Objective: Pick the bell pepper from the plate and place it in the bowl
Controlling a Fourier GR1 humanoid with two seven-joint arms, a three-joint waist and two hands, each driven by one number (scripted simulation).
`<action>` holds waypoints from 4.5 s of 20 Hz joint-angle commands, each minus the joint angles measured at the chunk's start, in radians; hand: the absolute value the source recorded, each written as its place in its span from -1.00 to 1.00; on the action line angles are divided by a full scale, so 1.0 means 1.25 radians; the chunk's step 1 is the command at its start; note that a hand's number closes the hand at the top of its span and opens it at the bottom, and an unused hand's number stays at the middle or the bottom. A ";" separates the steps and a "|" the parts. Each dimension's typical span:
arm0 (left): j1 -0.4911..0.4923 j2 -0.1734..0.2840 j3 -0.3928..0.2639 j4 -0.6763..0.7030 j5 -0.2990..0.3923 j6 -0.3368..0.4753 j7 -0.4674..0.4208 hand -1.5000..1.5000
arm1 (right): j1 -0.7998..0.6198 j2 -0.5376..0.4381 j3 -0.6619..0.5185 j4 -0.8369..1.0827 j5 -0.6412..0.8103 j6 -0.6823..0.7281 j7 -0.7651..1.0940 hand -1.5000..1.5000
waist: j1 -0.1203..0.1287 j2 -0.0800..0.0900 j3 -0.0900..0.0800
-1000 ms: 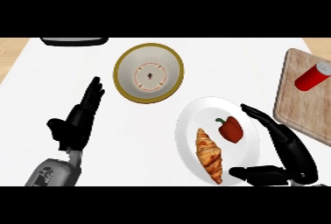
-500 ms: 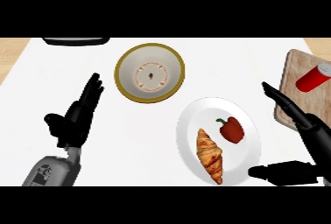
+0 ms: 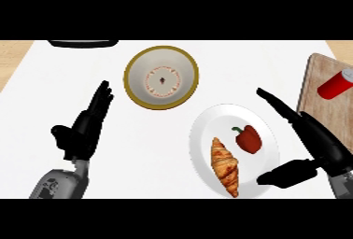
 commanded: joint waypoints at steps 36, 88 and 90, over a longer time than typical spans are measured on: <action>0.029 -0.107 0.082 -0.055 -0.127 -0.086 0.052 0.00 | 0.024 0.296 -0.180 0.334 0.136 0.242 -0.241 -1.00 | -0.002 0.000 0.001; 0.026 -0.116 0.141 -0.066 -0.142 -0.139 0.076 0.00 | -0.194 0.279 -0.005 0.066 0.008 0.563 -0.641 1.00 | -0.008 -0.004 0.000; 0.007 -0.155 0.123 -0.006 -0.171 -0.107 0.038 0.00 | -0.169 0.272 -0.020 0.001 -0.030 0.566 -0.568 1.00 | -0.012 -0.002 0.000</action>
